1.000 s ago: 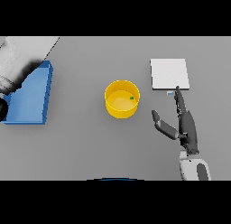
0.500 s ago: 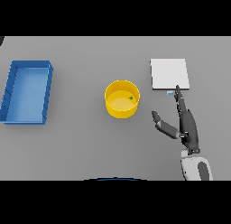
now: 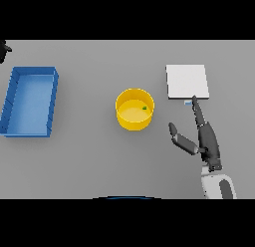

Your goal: Pick up the red beaker and tilt it to pour out 1 green nut into yellow bowl. Pick up the yellow bowl and place it on the metallic measuring scale.

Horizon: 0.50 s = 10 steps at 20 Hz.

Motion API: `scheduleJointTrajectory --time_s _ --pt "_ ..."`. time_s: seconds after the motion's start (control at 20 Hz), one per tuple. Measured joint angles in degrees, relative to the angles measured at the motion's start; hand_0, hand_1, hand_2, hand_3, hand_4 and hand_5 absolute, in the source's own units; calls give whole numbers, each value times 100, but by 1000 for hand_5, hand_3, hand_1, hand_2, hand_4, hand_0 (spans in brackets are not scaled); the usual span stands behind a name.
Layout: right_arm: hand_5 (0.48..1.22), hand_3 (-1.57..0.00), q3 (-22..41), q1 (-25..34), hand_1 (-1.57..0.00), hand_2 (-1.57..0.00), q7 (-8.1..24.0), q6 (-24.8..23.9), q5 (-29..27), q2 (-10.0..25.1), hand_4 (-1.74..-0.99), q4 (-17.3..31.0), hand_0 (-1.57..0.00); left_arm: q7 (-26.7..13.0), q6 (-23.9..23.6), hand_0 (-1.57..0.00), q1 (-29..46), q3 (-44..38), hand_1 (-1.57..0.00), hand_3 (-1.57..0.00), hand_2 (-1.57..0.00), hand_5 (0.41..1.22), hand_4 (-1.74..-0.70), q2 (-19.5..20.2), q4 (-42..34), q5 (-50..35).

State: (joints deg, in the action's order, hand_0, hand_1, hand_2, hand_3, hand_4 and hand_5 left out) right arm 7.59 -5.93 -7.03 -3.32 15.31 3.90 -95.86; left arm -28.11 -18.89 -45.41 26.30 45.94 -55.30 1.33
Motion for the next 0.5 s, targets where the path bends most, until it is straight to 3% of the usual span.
scheduleJointTrajectory --time_s 0.3,0.4,0.5 --pt "666 1 -21 104 1 1 -13 -2 -24 -5 -1217 78 1 -399 -713 -1571 1077 199 -1571 -1509 -1571 1221 -1741 103 -875 -369" --pt "666 1 20 34 1 1 -56 -10 12 -29 -1214 62 1 -394 -831 -1571 1214 241 -1571 -1531 -1571 1166 -1741 119 -955 -462" --pt "663 1 8 18 1 1 -42 -11 3 -5 -1203 -23 1 -450 -931 -1571 1272 355 -1571 -1546 -1571 1039 -1741 123 -977 -503"
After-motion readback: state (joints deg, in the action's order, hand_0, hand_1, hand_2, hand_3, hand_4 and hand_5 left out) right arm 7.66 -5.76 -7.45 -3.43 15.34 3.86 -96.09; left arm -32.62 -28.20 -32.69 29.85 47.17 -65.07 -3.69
